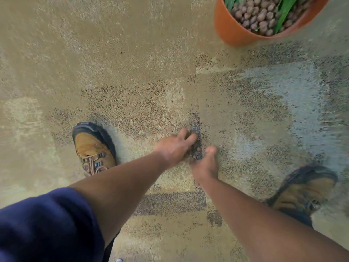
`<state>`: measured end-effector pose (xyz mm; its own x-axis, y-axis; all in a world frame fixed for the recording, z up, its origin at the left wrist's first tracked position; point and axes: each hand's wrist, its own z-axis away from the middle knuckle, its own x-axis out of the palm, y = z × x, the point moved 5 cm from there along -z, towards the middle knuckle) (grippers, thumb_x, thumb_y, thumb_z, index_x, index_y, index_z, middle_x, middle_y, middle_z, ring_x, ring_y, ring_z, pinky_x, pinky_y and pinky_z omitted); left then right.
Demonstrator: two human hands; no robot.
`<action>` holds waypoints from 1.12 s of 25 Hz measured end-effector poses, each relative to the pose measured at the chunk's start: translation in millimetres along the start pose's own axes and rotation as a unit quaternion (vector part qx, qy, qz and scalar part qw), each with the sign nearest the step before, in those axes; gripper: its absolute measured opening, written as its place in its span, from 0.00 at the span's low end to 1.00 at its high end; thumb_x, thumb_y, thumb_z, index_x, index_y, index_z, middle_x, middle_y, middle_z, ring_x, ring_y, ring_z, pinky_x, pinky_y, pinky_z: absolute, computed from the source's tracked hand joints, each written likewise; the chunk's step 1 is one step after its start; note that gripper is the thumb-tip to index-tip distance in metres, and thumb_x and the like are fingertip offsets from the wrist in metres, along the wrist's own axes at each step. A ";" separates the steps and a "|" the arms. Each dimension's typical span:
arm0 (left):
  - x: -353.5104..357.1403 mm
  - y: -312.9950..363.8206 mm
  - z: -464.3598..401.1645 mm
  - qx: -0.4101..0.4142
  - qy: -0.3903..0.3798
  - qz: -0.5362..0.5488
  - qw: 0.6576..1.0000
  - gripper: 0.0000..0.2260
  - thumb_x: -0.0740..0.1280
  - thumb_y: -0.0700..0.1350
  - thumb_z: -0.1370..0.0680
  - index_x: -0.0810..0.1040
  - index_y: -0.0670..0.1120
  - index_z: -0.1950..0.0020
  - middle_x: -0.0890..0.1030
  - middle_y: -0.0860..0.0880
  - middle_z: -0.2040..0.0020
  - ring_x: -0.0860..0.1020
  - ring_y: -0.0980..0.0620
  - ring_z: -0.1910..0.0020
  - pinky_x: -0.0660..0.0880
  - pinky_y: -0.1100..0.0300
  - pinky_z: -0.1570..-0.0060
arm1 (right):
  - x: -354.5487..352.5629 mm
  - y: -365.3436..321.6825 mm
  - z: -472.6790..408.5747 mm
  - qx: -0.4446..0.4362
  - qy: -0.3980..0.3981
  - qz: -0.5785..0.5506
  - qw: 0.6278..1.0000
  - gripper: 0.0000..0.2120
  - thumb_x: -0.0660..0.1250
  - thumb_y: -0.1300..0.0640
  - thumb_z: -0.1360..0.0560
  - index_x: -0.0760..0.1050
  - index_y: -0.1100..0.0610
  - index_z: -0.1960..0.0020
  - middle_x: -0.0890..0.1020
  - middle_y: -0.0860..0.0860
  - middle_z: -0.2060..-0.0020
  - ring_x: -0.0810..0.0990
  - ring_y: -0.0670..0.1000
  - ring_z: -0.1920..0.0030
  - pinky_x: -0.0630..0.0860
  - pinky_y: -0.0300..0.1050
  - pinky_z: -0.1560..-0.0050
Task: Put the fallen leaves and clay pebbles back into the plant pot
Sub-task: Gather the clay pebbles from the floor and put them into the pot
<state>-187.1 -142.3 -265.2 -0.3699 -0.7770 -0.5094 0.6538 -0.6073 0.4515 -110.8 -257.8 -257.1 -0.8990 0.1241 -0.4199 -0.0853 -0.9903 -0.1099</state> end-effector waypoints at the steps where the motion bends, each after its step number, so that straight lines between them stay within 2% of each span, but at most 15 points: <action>1: 0.1 1.1 -0.1 0.013 0.007 -0.002 1.000 0.26 0.72 0.43 0.21 0.62 0.54 0.29 0.69 0.45 0.41 0.74 0.54 0.63 0.72 0.65 0.71 | 0.0 -7.2 -2.5 -0.001 0.012 0.000 1.000 0.18 0.73 0.60 0.22 0.67 0.54 0.40 0.79 0.53 0.53 0.79 0.51 0.60 0.75 0.40 0.65; 3: -0.2 1.6 -0.6 0.030 0.024 0.005 0.999 0.20 0.69 0.42 0.19 0.65 0.53 0.32 0.70 0.46 0.44 0.74 0.55 0.64 0.75 0.62 0.69 | 2.6 -21.3 -4.7 -0.016 0.014 -0.031 0.999 0.03 0.65 0.59 0.19 0.71 0.55 0.51 0.76 0.48 0.63 0.75 0.50 0.62 0.70 0.42 0.66; 5: -1.5 3.1 -0.3 0.040 0.041 0.018 0.998 0.15 0.66 0.44 0.18 0.69 0.51 0.32 0.71 0.48 0.45 0.75 0.53 0.61 0.79 0.59 0.63 | -1.8 -34.9 -1.1 -0.037 0.038 -0.037 0.998 0.15 0.61 0.58 0.19 0.71 0.54 0.65 0.74 0.46 0.73 0.72 0.49 0.70 0.67 0.44 0.69; 6: -2.3 4.0 0.0 0.043 0.048 0.026 0.998 0.13 0.65 0.45 0.17 0.72 0.50 0.32 0.72 0.49 0.46 0.76 0.53 0.59 0.80 0.57 0.60 | 0.1 -34.9 -6.8 -0.042 0.040 -0.043 0.997 0.18 0.61 0.58 0.20 0.70 0.53 0.68 0.73 0.45 0.75 0.71 0.49 0.71 0.66 0.45 0.69; 9: -7.2 4.8 -0.4 0.051 0.064 0.049 0.995 0.11 0.64 0.43 0.17 0.76 0.48 0.34 0.75 0.49 0.47 0.79 0.51 0.54 0.82 0.55 0.54 | 2.5 -37.6 -9.1 -0.049 0.005 -0.035 0.998 0.12 0.62 0.61 0.20 0.74 0.54 0.62 0.73 0.46 0.70 0.71 0.48 0.68 0.67 0.42 0.68; 12: -14.3 4.5 -0.7 0.055 0.076 0.067 0.993 0.11 0.65 0.43 0.17 0.79 0.46 0.36 0.78 0.48 0.47 0.81 0.49 0.51 0.82 0.55 0.51 | -0.4 -36.8 -13.3 -0.042 0.017 -0.078 0.996 0.09 0.62 0.65 0.19 0.80 0.62 0.53 0.78 0.49 0.65 0.73 0.46 0.68 0.68 0.33 0.73; 14: -16.0 4.6 -0.8 0.060 0.081 0.067 0.993 0.11 0.65 0.43 0.17 0.79 0.46 0.35 0.78 0.47 0.46 0.81 0.48 0.50 0.83 0.55 0.51 | -2.2 -39.4 -11.8 -0.057 0.036 -0.070 0.995 0.08 0.64 0.67 0.20 0.82 0.60 0.49 0.83 0.51 0.60 0.80 0.48 0.63 0.77 0.35 0.66; 16: -14.3 2.6 -2.1 0.059 0.083 0.067 0.993 0.11 0.65 0.44 0.17 0.80 0.47 0.36 0.77 0.47 0.46 0.82 0.48 0.52 0.83 0.56 0.54 | -0.2 -39.8 -14.3 -0.072 0.046 -0.043 0.995 0.09 0.67 0.67 0.21 0.83 0.57 0.49 0.85 0.53 0.55 0.84 0.53 0.56 0.84 0.46 0.57; 17: -13.8 1.1 -3.2 0.056 0.086 0.067 0.992 0.10 0.66 0.45 0.17 0.80 0.48 0.37 0.77 0.48 0.47 0.82 0.49 0.52 0.83 0.57 0.56 | -0.8 -40.3 -16.7 -0.075 0.048 -0.029 0.996 0.09 0.68 0.68 0.21 0.83 0.57 0.50 0.85 0.52 0.55 0.84 0.53 0.56 0.85 0.47 0.57; 19: -15.1 -2.0 -4.8 0.053 0.099 0.076 0.991 0.08 0.66 0.46 0.17 0.82 0.50 0.40 0.78 0.50 0.49 0.82 0.50 0.54 0.82 0.60 0.58 | -2.9 -42.8 -20.9 -0.094 0.037 0.011 0.995 0.10 0.67 0.68 0.22 0.82 0.54 0.54 0.83 0.51 0.58 0.82 0.51 0.59 0.78 0.41 0.65; 21: -18.4 -5.1 -5.9 0.056 0.107 0.079 0.989 0.07 0.65 0.47 0.16 0.83 0.51 0.43 0.78 0.51 0.49 0.82 0.52 0.54 0.81 0.61 0.59 | -6.3 -47.0 -21.7 -0.139 0.024 0.107 0.984 0.10 0.68 0.66 0.21 0.81 0.52 0.55 0.82 0.50 0.57 0.81 0.50 0.59 0.73 0.37 0.66; 23: -23.3 -10.9 -9.5 0.049 0.112 0.082 0.989 0.07 0.65 0.44 0.17 0.83 0.49 0.47 0.79 0.50 0.48 0.83 0.52 0.52 0.81 0.61 0.57 | -9.0 -49.7 -21.6 -0.179 0.012 0.194 0.965 0.07 0.70 0.64 0.22 0.83 0.53 0.54 0.80 0.50 0.53 0.82 0.51 0.56 0.78 0.39 0.62; 24: -28.3 -13.3 -11.2 0.039 0.122 0.085 0.988 0.07 0.65 0.43 0.17 0.83 0.48 0.48 0.79 0.50 0.48 0.83 0.51 0.52 0.82 0.61 0.57 | -13.1 -51.7 -21.0 -0.185 0.012 0.203 0.961 0.07 0.71 0.63 0.22 0.83 0.52 0.54 0.80 0.50 0.51 0.83 0.51 0.56 0.80 0.39 0.61; 26: -45.9 -14.3 -14.1 0.025 0.157 0.100 0.982 0.07 0.65 0.42 0.17 0.84 0.46 0.49 0.80 0.49 0.49 0.83 0.52 0.53 0.82 0.61 0.58 | -26.3 -57.8 -19.6 -0.177 0.016 0.165 0.970 0.08 0.72 0.64 0.23 0.83 0.51 0.54 0.81 0.50 0.51 0.83 0.49 0.58 0.79 0.35 0.64; 28: -79.7 -6.1 -14.0 0.031 0.211 0.142 0.967 0.07 0.67 0.39 0.18 0.84 0.44 0.50 0.81 0.49 0.50 0.82 0.52 0.55 0.82 0.61 0.58 | -46.2 -75.8 -8.9 -0.186 0.011 0.070 0.980 0.10 0.73 0.66 0.23 0.82 0.50 0.53 0.83 0.48 0.55 0.82 0.45 0.62 0.79 0.34 0.64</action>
<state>-152.4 -74.4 -237.6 0.1303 -0.7849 -0.6058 0.6438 -0.3977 0.6537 -59.0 -187.9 -237.4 -0.8804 -0.0061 -0.4741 0.2046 -0.9070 -0.3682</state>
